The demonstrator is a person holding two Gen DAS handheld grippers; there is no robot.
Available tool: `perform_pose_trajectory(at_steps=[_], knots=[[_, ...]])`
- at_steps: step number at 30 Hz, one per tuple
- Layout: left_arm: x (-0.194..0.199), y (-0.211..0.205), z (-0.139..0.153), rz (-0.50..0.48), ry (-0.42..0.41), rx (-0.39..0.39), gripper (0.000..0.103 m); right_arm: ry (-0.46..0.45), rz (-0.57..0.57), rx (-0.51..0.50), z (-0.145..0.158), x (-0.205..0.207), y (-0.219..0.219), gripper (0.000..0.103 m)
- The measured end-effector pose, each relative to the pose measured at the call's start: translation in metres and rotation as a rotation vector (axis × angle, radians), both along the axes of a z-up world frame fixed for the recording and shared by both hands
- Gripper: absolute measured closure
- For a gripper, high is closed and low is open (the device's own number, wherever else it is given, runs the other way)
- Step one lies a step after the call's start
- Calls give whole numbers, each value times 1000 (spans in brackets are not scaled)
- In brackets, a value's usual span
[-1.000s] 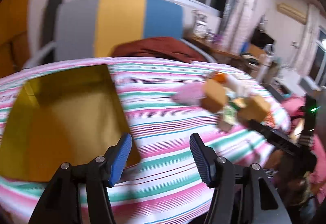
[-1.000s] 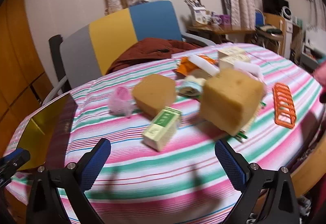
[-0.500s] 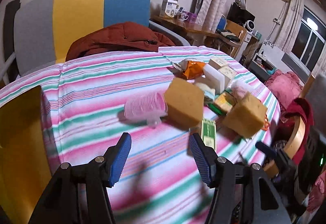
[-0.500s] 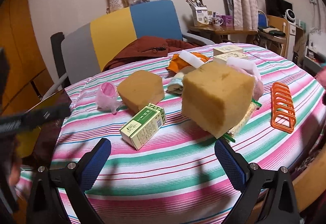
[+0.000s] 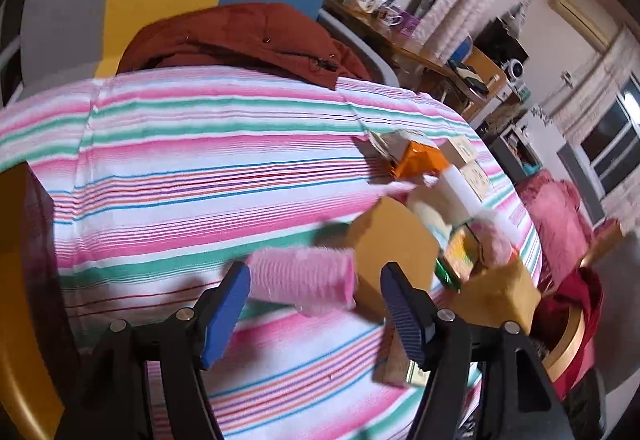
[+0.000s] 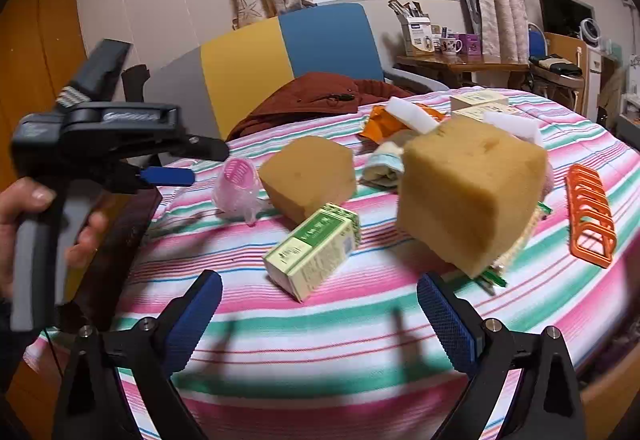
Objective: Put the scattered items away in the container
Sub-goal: 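Grasp the pink hair roller with the left tool while the right tool approaches a sponge, then lift the pink roller with the left tool while the right tool grasps a yellow sponge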
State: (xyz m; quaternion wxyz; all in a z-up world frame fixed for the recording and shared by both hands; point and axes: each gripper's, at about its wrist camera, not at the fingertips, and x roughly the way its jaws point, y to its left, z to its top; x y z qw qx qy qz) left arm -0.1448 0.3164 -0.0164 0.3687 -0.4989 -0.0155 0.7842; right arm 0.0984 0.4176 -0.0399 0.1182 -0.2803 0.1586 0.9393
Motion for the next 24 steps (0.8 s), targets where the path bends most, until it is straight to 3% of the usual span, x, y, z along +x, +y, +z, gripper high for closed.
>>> perform_pose_trajectory(at_steps=[8, 20, 24], knots=[[-20, 12, -15, 9, -67, 8, 32, -2, 19, -20, -4, -13, 0, 4], [6, -9, -15, -22, -29, -35, 34, 43, 40, 11, 13, -22, 2, 4], [23, -16, -23, -36, -11, -90, 37, 56, 50, 34, 22, -23, 5, 4]])
